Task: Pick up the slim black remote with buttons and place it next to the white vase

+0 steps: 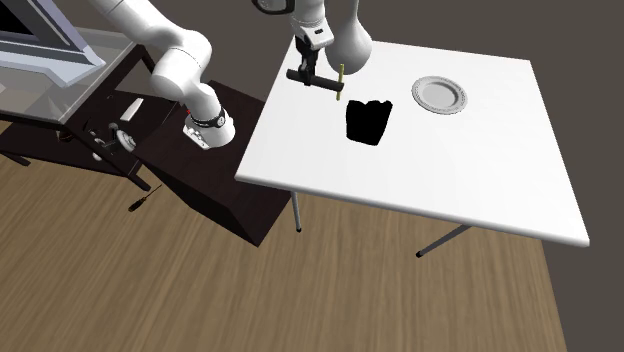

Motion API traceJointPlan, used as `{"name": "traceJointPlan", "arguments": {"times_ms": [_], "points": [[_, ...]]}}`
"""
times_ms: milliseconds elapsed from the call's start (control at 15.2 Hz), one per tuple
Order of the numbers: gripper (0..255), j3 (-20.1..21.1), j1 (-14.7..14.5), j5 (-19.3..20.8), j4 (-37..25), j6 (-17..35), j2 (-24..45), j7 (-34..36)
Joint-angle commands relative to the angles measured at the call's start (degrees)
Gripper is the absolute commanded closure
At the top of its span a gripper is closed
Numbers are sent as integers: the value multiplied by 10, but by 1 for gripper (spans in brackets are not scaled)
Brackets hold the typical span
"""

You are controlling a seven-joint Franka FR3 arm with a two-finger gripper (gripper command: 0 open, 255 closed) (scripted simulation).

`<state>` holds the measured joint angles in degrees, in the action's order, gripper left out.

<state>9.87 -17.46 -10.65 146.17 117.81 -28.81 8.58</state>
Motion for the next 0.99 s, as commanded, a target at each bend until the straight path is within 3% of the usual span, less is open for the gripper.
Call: {"name": "traceJointPlan", "arguments": {"times_ms": [0, 924], "points": [[255, 2, 0, -1, 10, 18, 7, -1], [255, 12, -3, -12, 75, 146, 71, -10]]}}
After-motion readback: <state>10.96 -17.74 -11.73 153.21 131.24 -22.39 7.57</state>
